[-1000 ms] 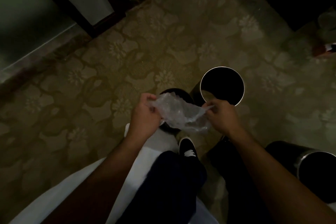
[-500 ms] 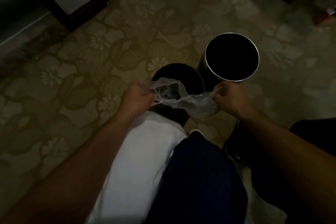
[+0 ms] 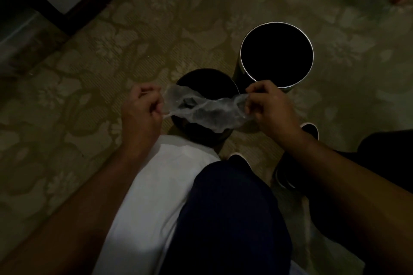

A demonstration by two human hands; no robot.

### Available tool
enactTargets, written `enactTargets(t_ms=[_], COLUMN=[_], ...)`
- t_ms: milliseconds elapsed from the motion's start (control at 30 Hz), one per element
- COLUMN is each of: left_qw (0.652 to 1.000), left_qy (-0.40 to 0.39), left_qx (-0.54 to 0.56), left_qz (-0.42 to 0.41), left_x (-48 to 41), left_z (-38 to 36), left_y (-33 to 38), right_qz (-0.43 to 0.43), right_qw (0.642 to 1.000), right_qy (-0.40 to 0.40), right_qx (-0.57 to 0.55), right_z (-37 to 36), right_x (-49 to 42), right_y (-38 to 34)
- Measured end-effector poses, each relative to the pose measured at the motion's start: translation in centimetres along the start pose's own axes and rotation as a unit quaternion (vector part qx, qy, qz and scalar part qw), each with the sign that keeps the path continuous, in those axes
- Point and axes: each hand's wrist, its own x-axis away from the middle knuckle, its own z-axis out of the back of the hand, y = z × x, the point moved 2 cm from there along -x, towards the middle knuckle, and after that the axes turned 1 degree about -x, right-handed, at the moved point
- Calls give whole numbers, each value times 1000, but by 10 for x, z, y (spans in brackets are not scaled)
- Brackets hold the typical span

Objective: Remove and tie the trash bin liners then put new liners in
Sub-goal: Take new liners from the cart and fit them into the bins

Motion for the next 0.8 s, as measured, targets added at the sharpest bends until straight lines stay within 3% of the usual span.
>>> enactTargets(t_ms=[133, 267, 400, 467, 533, 567, 633, 700, 800], left_qw=[996, 975, 957, 986, 986, 977, 948, 897, 825], left_qy=[-65, -186, -177, -59, 19, -18, -197, -369, -476], left_qx=[25, -42, -9, -87, -145, -125, -68, -107, -230], left_qz=[48, 117, 228, 133, -78, -173, -241, -218, -200], left_x=[-2, 2, 8, 4, 4, 4, 4, 11, 25], left_z=[-6, -14, -13, -2, 5, 1, -23, -52, -82], left_y=[-5, -7, -2, 14, 45, 56, 65, 63, 47], right_qz=[-11, -14, -81, -72, -68, -71, -71, -69, -72], right_qw=[995, 978, 971, 975, 975, 975, 980, 983, 964], right_qy=[-87, -188, -195, -183, -188, -190, -173, -157, -183], right_qx=[36, 92, 109, 105, 95, 88, 68, 58, 176], right_z=[-2, -18, -36, -41, -45, -47, -47, -42, -34], right_x=[-4, -4, 1, 0, 1, 3, 5, 8, 13], right_y=[6, 4, 4, -2, -8, -11, -14, -17, -18])
